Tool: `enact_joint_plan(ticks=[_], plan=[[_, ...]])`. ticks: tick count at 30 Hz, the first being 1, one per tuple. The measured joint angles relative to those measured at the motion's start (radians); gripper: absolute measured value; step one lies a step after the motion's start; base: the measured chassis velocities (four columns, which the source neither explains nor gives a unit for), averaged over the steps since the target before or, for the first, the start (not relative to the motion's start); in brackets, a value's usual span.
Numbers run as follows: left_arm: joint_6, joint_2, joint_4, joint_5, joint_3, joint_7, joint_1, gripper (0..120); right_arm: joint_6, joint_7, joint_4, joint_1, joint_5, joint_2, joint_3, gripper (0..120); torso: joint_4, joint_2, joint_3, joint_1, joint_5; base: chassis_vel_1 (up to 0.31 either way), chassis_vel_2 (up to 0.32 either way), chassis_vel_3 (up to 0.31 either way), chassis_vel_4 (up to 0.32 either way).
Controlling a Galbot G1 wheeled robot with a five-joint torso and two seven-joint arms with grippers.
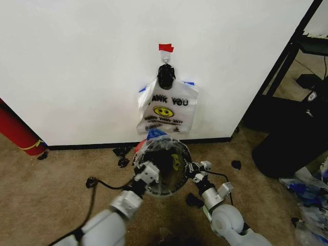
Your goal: Pick up the garbage bag from the wall and place it over the trash bin.
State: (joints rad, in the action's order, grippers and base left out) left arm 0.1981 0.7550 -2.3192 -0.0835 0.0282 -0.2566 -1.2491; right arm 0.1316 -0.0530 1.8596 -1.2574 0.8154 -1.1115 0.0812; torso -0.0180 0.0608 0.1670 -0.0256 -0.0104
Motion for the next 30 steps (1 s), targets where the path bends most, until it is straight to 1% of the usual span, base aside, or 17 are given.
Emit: enact_joint_plan(ticks=[1,2,4,5,6,8,9,10,12,13,15,16,18,19,24,27,30], plan=[[-0.036,-0.01,-0.015,-0.001,-0.038,0.031,-0.023,19,-0.013,-0.015,0.017,-0.008,0.011,0.004,0.006,0,0.0,0.0,0.0,0.0,0.0002,0.0,0.0,0.0,0.0],[-0.036,-0.01,-0.015,-0.001,-0.038,0.031,-0.023,19,-0.013,-0.015,0.017,-0.008,0.011,0.004,0.006,0,0.0,0.0,0.0,0.0,0.0002,0.0,0.0,0.0,0.0],[-0.124,-0.023,-0.047,-0.021,-0.117,0.078,-0.067,31,-0.027,-0.018,0.05,-0.033,0.029,0.015,0.029,0,-0.0002,0.0,0.0,0.0,0.0001,0.0,0.0,0.0,0.0],[-0.143,-0.02,-0.057,-0.053,-0.133,0.081,-0.074,36,-0.02,0.0,0.05,-0.041,0.022,0.019,0.04,0,-0.0001,0.0,0.0,0.0,0.0002,0.0,0.0,0.0,0.0],[-0.148,-0.018,-0.06,-0.067,-0.136,0.082,-0.075,36,-0.014,0.009,0.048,-0.044,0.016,0.021,0.044,0,-0.0001,0.0,0.0,0.0,0.0002,0.0,0.0,0.0,0.0],[-0.157,-0.002,-0.073,-0.221,-0.15,0.103,-0.061,48,0.039,0.094,0.024,-0.059,-0.027,0.028,0.066,0,-0.0001,0.0,0.0,0.0,0.0002,0.0,0.0,0.0,0.0],[-0.157,-0.002,-0.073,-0.221,-0.15,0.103,-0.061,48,0.039,0.094,0.024,-0.059,-0.027,0.028,0.066,0,-0.0001,0.0,0.0,0.0,0.0002,0.0,0.0,0.0,0.0],[-0.157,0.001,-0.068,-0.282,-0.155,0.116,-0.047,52,0.056,0.131,0.015,-0.063,-0.044,0.031,0.075,0,-0.0002,0.0,0.0,0.0,0.0002,0.0,0.0,0.0,0.0],[-0.159,-0.001,-0.035,-0.375,-0.164,0.144,-0.016,59,0.091,0.209,-0.005,-0.068,-0.077,0.038,0.092,0,-0.0002,0.0,0.0,0.0,0.0002,0.0,0.0,0.0,0.0],[-0.16,-0.003,-0.029,-0.387,-0.165,0.149,-0.012,61,0.097,0.221,-0.008,-0.068,-0.081,0.04,0.094,0,-0.0003,0.0,0.0,0.0,0.0001,0.0,0.0,0.0,0.0],[-0.164,-0.018,0.038,-0.504,-0.178,0.173,0.024,73,0.157,0.327,-0.042,-0.069,-0.108,0.051,0.12,0,-0.0003,0.0,0.0,0.0,0.0002,0.0,0.0,0.0,0.0],[-0.163,-0.02,0.051,-0.527,-0.182,0.173,0.032,78,0.169,0.346,-0.048,-0.07,-0.111,0.053,0.125,0,-0.0002,0.0,0.0,0.0,0.0001,0.0,0.0,0.0,0.0],[-0.16,-0.02,0.064,-0.547,-0.185,0.173,0.038,79,0.178,0.362,-0.054,-0.07,-0.113,0.055,0.13,0,-0.0003,0.0,0.0,0.0,0.0002,0.0,0.0,0.0,0.0],[-0.151,-0.02,0.077,-0.567,-0.191,0.171,0.045,84,0.188,0.375,-0.058,-0.071,-0.113,0.058,0.134,0,-0.0001,0.0,0.0,0.0,0.0003,0.0,0.0,0.0,0.0],[-0.069,-0.022,0.108,-0.666,-0.231,0.143,0.05,100,0.217,0.399,-0.077,-0.07,-0.113,0.066,0.15,0,-0.0002,0.0,0.0,0.0,0.0002,0.0,0.0,0.0,0.0],[-0.046,-0.028,0.107,-0.702,-0.247,0.142,0.045,100,0.228,0.406,-0.084,-0.066,-0.116,0.067,0.154,0,-0.0001,0.0,0.0,0.0,0.0003,0.0,0.0,0.0,0.0],[-0.008,-0.035,0.1,-0.775,-0.273,0.142,0.041,100,0.248,0.416,-0.098,-0.055,-0.127,0.067,0.157,0,0.0,0.0,0.0,0.0,0.0003,0.0,0.0,0.0,0.0]])
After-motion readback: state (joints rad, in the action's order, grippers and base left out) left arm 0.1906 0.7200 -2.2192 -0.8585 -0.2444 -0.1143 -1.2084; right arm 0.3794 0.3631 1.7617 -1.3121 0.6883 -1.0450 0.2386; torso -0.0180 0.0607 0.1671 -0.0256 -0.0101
